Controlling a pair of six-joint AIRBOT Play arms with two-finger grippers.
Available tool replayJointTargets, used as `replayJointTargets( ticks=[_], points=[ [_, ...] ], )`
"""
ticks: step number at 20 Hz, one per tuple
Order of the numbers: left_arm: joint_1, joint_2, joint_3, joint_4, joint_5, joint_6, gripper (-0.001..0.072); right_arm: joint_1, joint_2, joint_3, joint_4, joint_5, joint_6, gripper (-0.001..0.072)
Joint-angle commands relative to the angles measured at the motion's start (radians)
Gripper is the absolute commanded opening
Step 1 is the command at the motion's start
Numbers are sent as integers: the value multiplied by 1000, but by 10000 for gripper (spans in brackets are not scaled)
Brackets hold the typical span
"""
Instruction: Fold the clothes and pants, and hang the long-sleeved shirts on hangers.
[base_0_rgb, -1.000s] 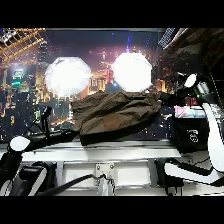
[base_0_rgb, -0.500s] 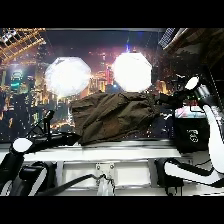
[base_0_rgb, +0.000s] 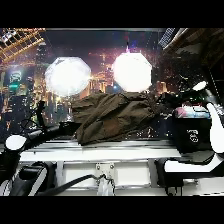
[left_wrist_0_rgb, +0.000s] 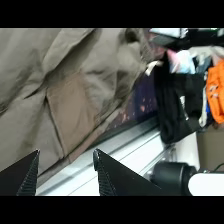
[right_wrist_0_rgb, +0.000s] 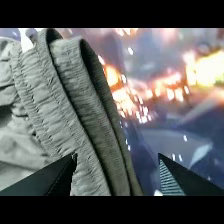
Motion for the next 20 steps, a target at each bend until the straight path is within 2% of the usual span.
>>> replayJointTargets(
  ticks=[1,3,7,9,10,11,15,16,20],
  points=[
    [1,0,5,-26,18,0,362,-16,-59,0,97,-12,-131,567],
    [1,0,4,-26,18,0,363,-16,-80,0,141,4,-171,567],
    [1,-2,4,-26,34,0,362,-10,-115,-1,205,36,-175,564],
    [1,-2,4,-27,46,0,362,16,-124,-1,215,66,-181,438],
    [1,-2,5,-31,50,-1,362,32,-124,-1,215,67,-198,423],
    [1,-2,4,-44,48,0,362,47,-124,-1,217,64,-206,373],
    [1,-2,5,-89,48,0,355,85,-124,-1,237,69,-205,72],
    [1,-2,5,-89,48,0,352,86,-123,-1,248,77,-204,23],
    [1,-2,5,-89,56,0,352,86,-99,-5,252,106,-107,20]
  ],
)
